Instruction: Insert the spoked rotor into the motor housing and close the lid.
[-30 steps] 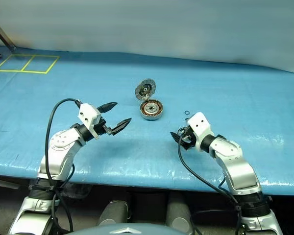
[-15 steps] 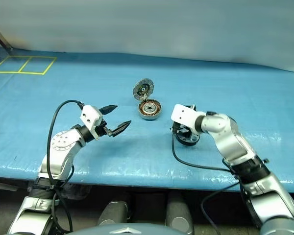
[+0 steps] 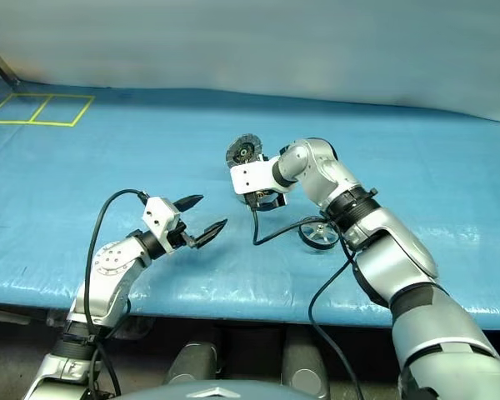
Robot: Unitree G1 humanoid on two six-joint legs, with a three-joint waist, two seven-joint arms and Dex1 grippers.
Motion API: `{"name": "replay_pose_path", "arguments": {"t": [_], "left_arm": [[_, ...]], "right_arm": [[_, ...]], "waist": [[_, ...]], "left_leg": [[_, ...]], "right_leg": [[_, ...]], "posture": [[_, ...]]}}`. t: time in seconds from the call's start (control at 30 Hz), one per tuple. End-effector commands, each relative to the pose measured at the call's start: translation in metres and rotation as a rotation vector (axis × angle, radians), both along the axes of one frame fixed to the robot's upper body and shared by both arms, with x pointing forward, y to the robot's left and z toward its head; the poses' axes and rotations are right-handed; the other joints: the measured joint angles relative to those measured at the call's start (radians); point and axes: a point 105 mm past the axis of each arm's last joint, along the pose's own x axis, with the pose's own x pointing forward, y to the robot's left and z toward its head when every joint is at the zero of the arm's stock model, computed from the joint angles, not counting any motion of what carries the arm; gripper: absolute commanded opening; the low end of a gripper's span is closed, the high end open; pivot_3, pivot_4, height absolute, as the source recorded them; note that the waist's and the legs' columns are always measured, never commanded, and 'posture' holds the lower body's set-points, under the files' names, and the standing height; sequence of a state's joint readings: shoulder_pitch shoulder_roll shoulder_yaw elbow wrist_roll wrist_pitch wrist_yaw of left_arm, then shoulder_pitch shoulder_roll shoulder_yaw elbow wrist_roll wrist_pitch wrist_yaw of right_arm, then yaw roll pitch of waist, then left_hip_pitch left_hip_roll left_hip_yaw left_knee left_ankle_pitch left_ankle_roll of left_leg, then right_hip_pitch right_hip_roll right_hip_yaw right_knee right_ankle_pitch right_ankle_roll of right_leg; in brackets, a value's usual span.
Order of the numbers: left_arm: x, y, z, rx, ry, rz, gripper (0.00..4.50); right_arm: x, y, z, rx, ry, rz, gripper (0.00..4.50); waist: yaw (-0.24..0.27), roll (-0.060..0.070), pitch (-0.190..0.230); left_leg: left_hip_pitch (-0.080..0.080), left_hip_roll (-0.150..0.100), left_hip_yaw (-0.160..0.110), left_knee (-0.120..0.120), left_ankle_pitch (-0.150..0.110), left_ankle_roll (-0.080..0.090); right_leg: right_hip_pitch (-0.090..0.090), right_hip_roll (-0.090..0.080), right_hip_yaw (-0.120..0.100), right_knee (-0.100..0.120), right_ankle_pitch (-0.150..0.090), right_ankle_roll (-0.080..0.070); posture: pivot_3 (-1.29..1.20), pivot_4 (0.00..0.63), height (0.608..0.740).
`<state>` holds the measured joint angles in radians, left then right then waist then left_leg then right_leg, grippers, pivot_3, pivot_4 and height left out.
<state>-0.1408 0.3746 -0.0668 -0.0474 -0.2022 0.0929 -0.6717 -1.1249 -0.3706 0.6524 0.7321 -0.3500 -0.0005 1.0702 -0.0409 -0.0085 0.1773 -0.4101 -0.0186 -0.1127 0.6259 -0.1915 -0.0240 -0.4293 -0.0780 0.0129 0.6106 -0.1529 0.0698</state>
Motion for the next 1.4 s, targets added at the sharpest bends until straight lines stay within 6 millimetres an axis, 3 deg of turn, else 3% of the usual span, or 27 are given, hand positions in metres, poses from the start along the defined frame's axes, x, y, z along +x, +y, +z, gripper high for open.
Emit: {"name": "replay_pose_path", "arguments": {"t": [0.03, 0.23, 0.9, 1.2, 1.3, 1.4], "left_arm": [[-0.003, -0.002, 0.013, -0.004, -0.047, 0.0, 4.5], [-0.005, 0.002, 0.013, 0.006, -0.045, 0.019, 4.5], [-0.008, 0.006, 0.01, 0.016, -0.031, 0.041, 4.5], [-0.007, 0.005, 0.011, 0.019, -0.033, 0.04, 4.5], [-0.007, 0.006, 0.011, 0.02, -0.034, 0.043, 4.5], [-0.007, 0.007, 0.011, 0.021, -0.035, 0.047, 4.5]], "right_arm": [[0.009, 0.001, 0.009, 0.009, -0.026, -0.002, 4.45], [0.014, -0.002, -0.004, -0.007, -0.002, -0.032, 4.45], [0.012, 0.021, -0.005, 0.002, -0.017, 0.028, 4.45], [0.015, 0.014, -0.015, 0.001, 0.019, -0.035, 4.45], [0.014, 0.012, -0.018, -0.002, 0.031, -0.043, 3.85], [0.014, 0.01, -0.019, -0.004, 0.033, -0.047, 2.86]], "waist": [[0.0, 0.0, 0.0], [-0.009, 0.0, 0.0], [-0.027, 0.001, 0.0], [-0.027, 0.001, 0.0], [-0.027, 0.001, 0.0], [-0.027, 0.001, 0.0]], "left_leg": [[0.0, 0.0, 0.0, 0.0, 0.0, 0.0], [0.001, 0.0, 0.0, -0.001, 0.0, 0.0], [0.002, 0.0, 0.0, -0.001, 0.0, 0.0], [0.003, 0.0, 0.0, -0.001, 0.0, 0.0], [0.004, 0.0, 0.0, -0.001, 0.0, -0.001], [0.004, 0.0, 0.0, -0.001, 0.0, -0.001]], "right_leg": [[0.0, 0.0, 0.0, 0.0, 0.0, 0.0], [0.0, 0.0, 0.0, 0.001, 0.0, -0.001], [0.0, 0.001, 0.001, 0.003, 0.0, -0.001], [0.0, 0.001, 0.001, 0.004, 0.0, -0.001], [0.0, 0.001, 0.001, 0.004, 0.0, -0.001], [0.001, 0.001, 0.001, 0.004, 0.0, -0.002]], "posture": [[0.0, 0.15, 0.74], [0.0, 0.15, 0.74], [0.0, 0.15, 0.74], [0.0, 0.15, 0.74], [0.0, 0.15, 0.74], [0.0, 0.15, 0.74]]}}
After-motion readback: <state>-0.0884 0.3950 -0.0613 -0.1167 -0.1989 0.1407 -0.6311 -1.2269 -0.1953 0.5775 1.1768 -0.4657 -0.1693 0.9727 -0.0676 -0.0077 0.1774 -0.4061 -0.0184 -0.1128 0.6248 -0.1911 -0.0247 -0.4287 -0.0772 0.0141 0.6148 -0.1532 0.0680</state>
